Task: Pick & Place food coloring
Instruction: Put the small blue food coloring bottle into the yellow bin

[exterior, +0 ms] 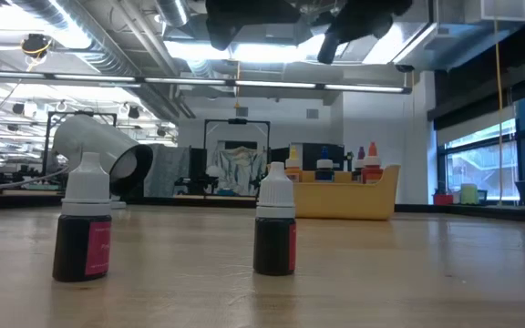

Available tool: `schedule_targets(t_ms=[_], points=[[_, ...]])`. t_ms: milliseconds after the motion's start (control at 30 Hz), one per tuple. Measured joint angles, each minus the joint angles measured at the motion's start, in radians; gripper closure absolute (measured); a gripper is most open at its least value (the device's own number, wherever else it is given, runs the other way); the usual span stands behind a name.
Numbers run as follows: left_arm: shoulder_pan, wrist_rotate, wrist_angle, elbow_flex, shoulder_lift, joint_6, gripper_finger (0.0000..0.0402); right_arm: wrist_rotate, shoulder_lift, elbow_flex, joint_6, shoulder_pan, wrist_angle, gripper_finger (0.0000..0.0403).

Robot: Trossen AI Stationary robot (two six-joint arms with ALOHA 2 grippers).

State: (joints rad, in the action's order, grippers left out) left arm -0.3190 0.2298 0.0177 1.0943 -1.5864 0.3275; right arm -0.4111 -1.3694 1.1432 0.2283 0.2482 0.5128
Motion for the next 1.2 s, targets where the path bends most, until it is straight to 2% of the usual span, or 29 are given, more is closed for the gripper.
schedule_targets(t_ms=[133,400,833,1200], points=[[0.003,0.054,0.0,0.0,0.0,0.0,0.0271,0.003,0.011,0.0,-0.021,-0.114,0.005,0.0335],[0.003,0.125,-0.002,0.0,0.0,0.0,0.0267,0.126,-0.121,-0.001,-0.051,-0.286,-0.014,0.0325],[0.003,0.126,-0.021,0.0,0.0,0.0,0.0267,0.2,-0.367,-0.001,-0.095,-0.386,-0.135,0.0322],[0.003,0.125,-0.023,0.0,0.0,-0.017,0.027,0.196,-0.436,-0.001,-0.079,-0.411,-0.19,0.0319]])
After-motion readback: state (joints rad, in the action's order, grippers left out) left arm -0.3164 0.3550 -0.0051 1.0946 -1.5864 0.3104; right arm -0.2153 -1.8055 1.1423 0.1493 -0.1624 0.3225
